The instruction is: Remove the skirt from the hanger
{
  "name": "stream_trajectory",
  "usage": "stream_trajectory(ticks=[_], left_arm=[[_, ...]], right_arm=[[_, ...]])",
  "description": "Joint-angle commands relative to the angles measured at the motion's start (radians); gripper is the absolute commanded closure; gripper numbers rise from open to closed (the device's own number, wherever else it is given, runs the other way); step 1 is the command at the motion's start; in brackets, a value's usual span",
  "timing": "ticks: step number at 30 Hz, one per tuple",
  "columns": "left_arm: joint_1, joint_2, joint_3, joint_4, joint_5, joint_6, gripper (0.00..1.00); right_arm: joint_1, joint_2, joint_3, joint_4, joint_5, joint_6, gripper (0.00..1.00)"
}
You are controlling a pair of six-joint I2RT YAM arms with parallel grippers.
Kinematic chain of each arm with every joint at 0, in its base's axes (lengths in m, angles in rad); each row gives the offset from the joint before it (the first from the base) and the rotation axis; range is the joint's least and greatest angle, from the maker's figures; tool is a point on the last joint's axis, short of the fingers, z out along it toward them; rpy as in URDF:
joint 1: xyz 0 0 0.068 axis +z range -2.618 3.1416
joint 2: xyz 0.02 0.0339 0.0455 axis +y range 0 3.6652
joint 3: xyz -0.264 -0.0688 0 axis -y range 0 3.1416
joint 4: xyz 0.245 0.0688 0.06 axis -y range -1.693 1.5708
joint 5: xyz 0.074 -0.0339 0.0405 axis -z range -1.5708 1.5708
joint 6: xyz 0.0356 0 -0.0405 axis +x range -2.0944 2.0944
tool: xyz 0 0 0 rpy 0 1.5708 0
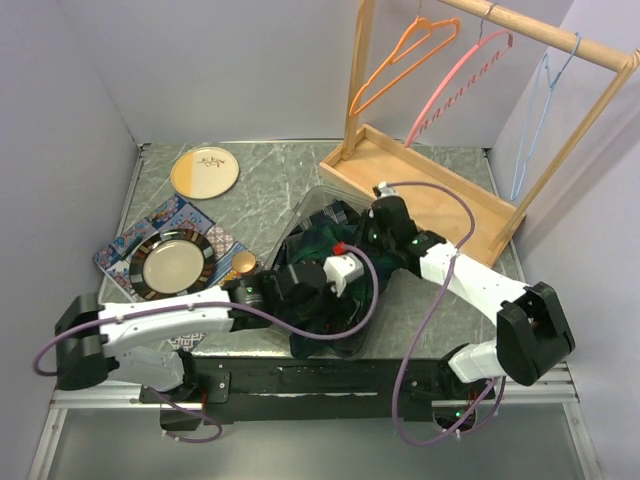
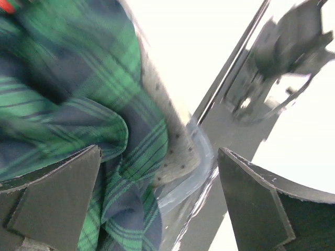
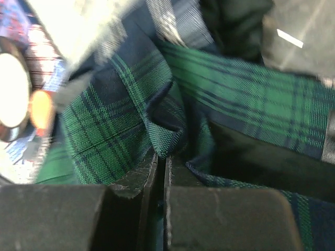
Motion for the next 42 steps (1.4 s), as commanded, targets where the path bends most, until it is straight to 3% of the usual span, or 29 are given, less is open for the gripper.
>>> stream_trajectory(ticks=[1, 9, 14, 18, 27, 37, 40, 42], left_arm=[[0.004, -0.086, 0.094, -0.085, -0.129, -0.037, 0.01], [0.013, -0.115, 0.192, -0.219, -0.381, -0.099, 0.03], [0.015, -0.158, 0.215, -0.243, -0.467, -0.142, 0.03], [0.012, -0.210, 0.211, -0.274, -0.528, -0.181, 0.03], [0.013, -0.258, 0.287, -0.357, -0.565, -0.132, 0.03], [0.015, -0.322, 0.352, -0.398, -0.526, -0.130, 0.03], [0.013, -0.332, 0.378, -0.398, -0.500, -0.110, 0.03], [0.013, -0.339, 0.390, -0.387, -0.483, -0.113, 0.03]], right_arm=[[0.000, 0.030, -0.085, 0.152, 0.039, 0.045, 1.00], [0.000, 0.087, -0.210, 0.244, 0.097, 0.076, 1.00], [0.002, 0.030, -0.183, 0.215, 0.091, 0.059, 0.95], [0.002, -0.080, -0.093, 0.132, 0.045, 0.057, 0.77], [0.000, -0.148, 0.102, -0.087, 0.017, 0.053, 0.48], [0.002, -0.200, 0.325, -0.371, 0.117, 0.073, 0.31], [0.005, -0.255, 0.369, -0.446, 0.120, 0.088, 0.22], [0.014, -0.321, 0.397, -0.482, 0.122, 0.105, 0.10]])
